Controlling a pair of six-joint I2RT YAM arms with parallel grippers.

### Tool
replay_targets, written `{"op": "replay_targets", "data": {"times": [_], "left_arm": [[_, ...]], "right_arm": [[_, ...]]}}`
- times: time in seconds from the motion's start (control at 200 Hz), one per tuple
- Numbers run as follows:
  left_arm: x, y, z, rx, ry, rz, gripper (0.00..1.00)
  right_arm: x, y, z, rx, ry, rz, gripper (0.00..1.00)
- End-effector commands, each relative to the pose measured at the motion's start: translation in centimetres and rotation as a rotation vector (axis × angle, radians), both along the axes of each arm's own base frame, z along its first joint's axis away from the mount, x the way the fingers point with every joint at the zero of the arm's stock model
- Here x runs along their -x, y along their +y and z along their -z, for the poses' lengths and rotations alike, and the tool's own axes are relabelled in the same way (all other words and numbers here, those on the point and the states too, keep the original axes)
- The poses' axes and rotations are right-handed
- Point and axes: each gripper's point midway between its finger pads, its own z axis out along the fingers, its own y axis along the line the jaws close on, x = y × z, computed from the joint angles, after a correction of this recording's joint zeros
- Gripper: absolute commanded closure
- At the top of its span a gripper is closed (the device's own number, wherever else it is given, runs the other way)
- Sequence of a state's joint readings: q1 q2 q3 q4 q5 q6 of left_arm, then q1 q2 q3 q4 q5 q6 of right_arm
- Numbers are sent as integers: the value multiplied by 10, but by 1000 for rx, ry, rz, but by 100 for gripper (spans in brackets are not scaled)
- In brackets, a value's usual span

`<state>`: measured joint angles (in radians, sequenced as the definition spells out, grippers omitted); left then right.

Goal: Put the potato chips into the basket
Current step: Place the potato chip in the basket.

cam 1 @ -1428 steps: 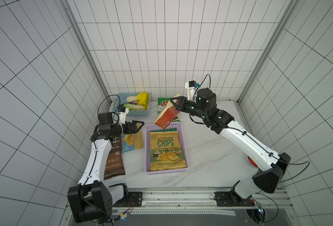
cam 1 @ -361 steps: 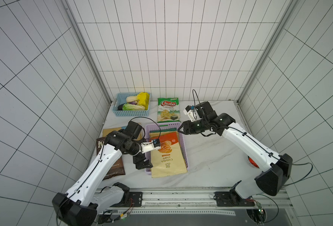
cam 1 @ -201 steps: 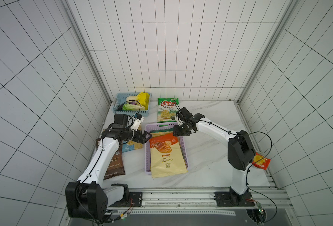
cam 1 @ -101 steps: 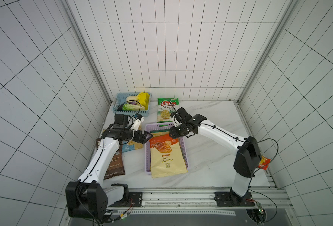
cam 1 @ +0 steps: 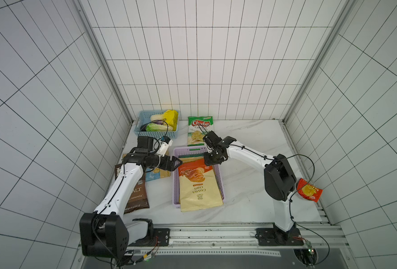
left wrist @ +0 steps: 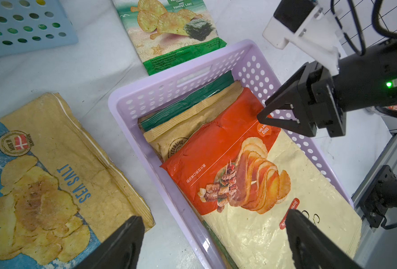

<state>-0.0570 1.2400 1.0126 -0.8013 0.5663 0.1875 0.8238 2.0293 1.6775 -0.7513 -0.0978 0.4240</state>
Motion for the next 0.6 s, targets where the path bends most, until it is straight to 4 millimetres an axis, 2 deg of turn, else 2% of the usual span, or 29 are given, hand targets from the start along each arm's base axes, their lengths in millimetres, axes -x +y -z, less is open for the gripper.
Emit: {"op": "replay_targets", "data": {"times": [0.0, 0.595], "left_arm": [[-2, -1, -5, 4, -30, 7, 7], [-1, 0, -8, 4, -46, 3, 7]], "right_arm": [[-20, 2, -11, 1, -48, 48, 56], [-21, 7, 25, 7, 31, 98, 57]]}}
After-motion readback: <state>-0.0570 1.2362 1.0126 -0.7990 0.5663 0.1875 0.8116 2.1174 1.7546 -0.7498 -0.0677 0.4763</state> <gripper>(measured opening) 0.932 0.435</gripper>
